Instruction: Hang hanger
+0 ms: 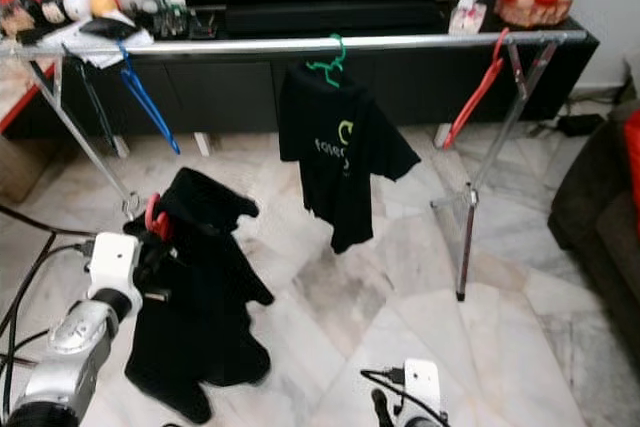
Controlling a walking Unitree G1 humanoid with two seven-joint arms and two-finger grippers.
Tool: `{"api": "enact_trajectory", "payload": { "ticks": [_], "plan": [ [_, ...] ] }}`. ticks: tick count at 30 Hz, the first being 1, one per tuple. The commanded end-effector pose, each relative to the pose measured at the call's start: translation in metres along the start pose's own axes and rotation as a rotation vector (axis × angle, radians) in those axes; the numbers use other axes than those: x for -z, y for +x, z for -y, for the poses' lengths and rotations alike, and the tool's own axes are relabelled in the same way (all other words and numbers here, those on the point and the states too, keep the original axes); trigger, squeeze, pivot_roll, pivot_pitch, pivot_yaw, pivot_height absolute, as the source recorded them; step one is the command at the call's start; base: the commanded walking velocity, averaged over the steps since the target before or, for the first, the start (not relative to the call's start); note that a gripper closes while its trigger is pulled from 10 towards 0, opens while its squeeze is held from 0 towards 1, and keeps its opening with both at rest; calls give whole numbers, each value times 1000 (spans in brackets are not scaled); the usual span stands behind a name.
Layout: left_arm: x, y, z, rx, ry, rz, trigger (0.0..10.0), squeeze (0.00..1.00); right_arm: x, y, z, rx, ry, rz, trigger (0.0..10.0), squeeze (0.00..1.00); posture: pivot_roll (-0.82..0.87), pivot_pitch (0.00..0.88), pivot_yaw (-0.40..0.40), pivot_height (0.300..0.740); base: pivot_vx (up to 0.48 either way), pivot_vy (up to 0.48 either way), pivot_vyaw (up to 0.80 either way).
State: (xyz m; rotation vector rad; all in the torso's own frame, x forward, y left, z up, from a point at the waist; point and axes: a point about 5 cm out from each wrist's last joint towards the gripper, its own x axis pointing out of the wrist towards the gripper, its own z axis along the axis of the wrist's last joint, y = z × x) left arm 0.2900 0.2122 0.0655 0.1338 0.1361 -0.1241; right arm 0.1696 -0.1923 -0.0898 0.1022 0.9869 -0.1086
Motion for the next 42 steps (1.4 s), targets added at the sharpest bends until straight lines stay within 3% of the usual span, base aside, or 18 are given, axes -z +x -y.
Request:
{"api": "enact_trajectory", "payload": {
  "ticks": [1,17,42],
  "plan": [
    [-8,1,-5,-10,21,36,10000,0,0,0,-1,1,9,-1,10000,0,-38,42,17,740,244,0,0],
    [-4,1,-3,-12,17,27,10000,0,1,0,-1,-11,-3,-6,10000,0,-41,10,9,740,320,0,0],
    [0,1,0,-24,12,14,10000,0,0,0,-1,-26,2,-6,10000,0,-43,41,4,740,265,0,0]
  ]
}}
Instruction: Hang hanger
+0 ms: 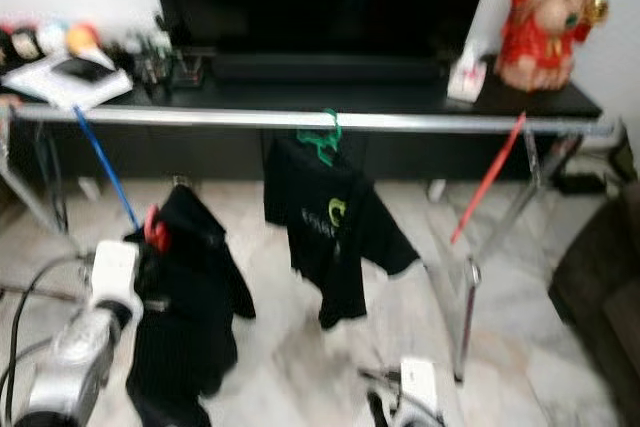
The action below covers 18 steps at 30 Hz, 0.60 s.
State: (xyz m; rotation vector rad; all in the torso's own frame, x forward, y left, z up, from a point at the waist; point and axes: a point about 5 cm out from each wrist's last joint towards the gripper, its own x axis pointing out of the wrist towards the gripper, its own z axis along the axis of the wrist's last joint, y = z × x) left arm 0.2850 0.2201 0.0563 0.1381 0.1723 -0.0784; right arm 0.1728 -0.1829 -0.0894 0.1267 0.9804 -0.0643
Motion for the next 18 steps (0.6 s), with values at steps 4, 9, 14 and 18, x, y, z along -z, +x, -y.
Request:
{"api": "enact_trajectory", "payload": {
  "ticks": [4,9,14,18],
  "plan": [
    [-11,5,6,16,10,52,10000,0,2,-1,8,24,3,-8,10000,0,-43,45,3,740,296,0,0],
    [-10,4,6,14,10,50,10000,0,1,-1,8,24,3,-8,10000,0,-42,47,2,740,304,0,0],
    [-10,4,6,12,9,49,10000,0,1,-1,9,22,1,-8,10000,0,-41,50,-1,740,265,0,0],
    [-10,4,6,7,6,50,10000,0,1,-1,9,23,1,-8,10000,0,-41,51,-4,740,294,0,0]
  ]
}}
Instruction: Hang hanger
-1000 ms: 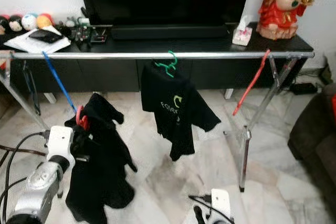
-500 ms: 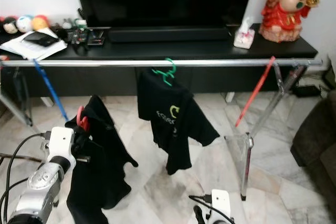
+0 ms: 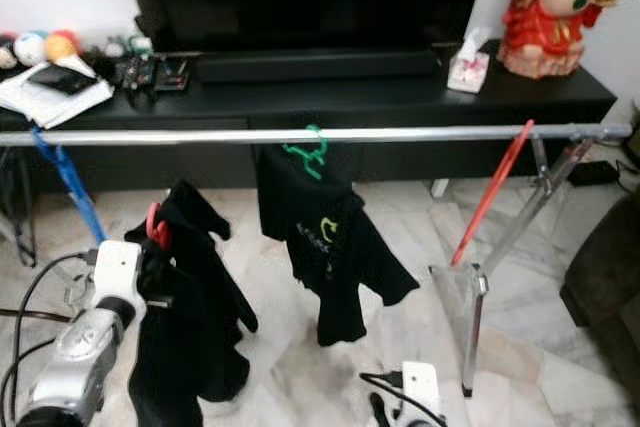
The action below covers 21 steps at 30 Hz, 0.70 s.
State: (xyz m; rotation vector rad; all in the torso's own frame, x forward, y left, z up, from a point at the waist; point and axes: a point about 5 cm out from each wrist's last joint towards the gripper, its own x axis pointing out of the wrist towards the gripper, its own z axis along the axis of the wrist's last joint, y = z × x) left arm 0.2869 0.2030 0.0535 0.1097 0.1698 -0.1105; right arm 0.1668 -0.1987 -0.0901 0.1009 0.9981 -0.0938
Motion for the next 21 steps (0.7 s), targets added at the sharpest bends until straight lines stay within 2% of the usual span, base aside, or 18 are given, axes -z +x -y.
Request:
{"api": "enact_trajectory", "payload": {
  "ticks": [1,18,21],
  "plan": [
    [-10,0,-10,-27,32,44,10000,0,-2,1,-7,-15,9,7,10000,0,-41,51,-4,740,244,0,0],
    [-7,-2,-7,-15,43,40,10000,0,-3,1,-7,-19,0,6,10000,0,-36,51,-7,740,262,0,0],
    [-9,-2,-4,6,46,62,10000,0,-3,1,-7,-19,1,6,10000,0,-36,51,-6,740,0,0,0]
  ]
}}
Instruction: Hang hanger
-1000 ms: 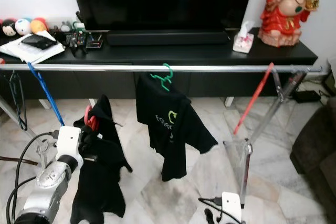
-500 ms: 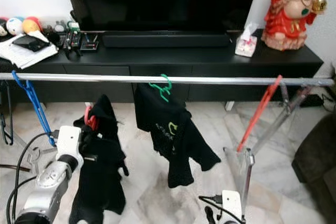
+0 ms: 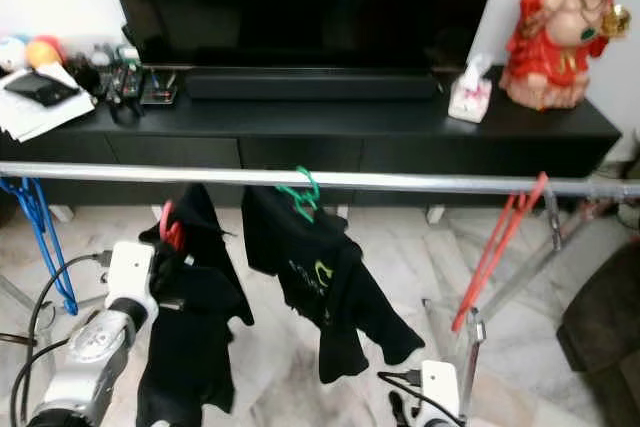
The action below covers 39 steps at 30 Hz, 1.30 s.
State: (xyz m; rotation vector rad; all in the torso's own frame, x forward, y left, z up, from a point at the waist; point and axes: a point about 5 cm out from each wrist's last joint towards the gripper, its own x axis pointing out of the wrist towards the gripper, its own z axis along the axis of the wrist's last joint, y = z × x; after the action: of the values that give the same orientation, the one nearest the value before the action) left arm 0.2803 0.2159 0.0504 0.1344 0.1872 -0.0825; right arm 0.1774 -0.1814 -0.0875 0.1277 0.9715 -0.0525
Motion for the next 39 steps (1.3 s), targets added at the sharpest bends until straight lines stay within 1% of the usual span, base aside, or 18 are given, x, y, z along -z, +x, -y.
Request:
{"api": "enact_trajectory", "payload": {
  "ticks": [1,6,12,14,17,20,24,27,32,33,36,37,39],
  "plan": [
    [-16,4,8,39,28,84,10000,0,5,-2,11,30,-3,-18,10000,0,-36,51,-6,740,0,0,0],
    [-13,3,12,71,48,76,10000,0,5,-2,11,32,-10,-18,10000,0,-35,48,-6,740,0,0,0],
    [-20,6,11,57,51,108,10000,0,5,-2,11,28,-13,-19,10000,0,-35,38,-7,740,0,0,0],
    [-28,10,9,30,42,147,10000,0,5,-2,11,28,-18,-20,10000,0,-35,35,-7,740,0,0,0],
    [-33,13,8,20,38,164,10000,0,6,-2,11,28,-19,-20,10000,0,-38,28,-8,740,0,0,0],
    [-36,15,8,20,39,170,10000,0,6,-3,11,28,-20,-20,10000,0,-39,25,-8,740,0,0,0],
    [-41,22,9,15,41,178,10000,0,6,-3,12,28,-22,-20,10000,0,-42,20,-8,740,0,0,0],
    [-44,26,5,-11,25,177,10000,0,6,-3,12,28,-23,-21,10000,0,-46,16,-7,740,0,0,0],
    [-38,22,-1,-32,13,164,10000,0,7,-3,12,30,-25,-23,10000,0,-47,15,-7,740,0,0,0],
    [-36,19,-6,-55,-13,167,10000,0,7,-3,12,30,-26,-24,10000,0,-46,16,-8,740,0,0,0],
    [-36,18,-7,-62,-29,169,10000,0,7,-3,12,30,-26,-24,10000,0,-44,17,-10,740,0,0,0],
    [-37,17,-10,-61,-60,183,10000,0,7,-3,12,30,-27,-25,10000,0,-41,19,-12,740,0,0,0],
    [-38,17,-11,-57,-67,188,10000,0,7,-3,12,29,-28,-25,10000,0,-41,19,-12,740,0,0,0]
  ]
}}
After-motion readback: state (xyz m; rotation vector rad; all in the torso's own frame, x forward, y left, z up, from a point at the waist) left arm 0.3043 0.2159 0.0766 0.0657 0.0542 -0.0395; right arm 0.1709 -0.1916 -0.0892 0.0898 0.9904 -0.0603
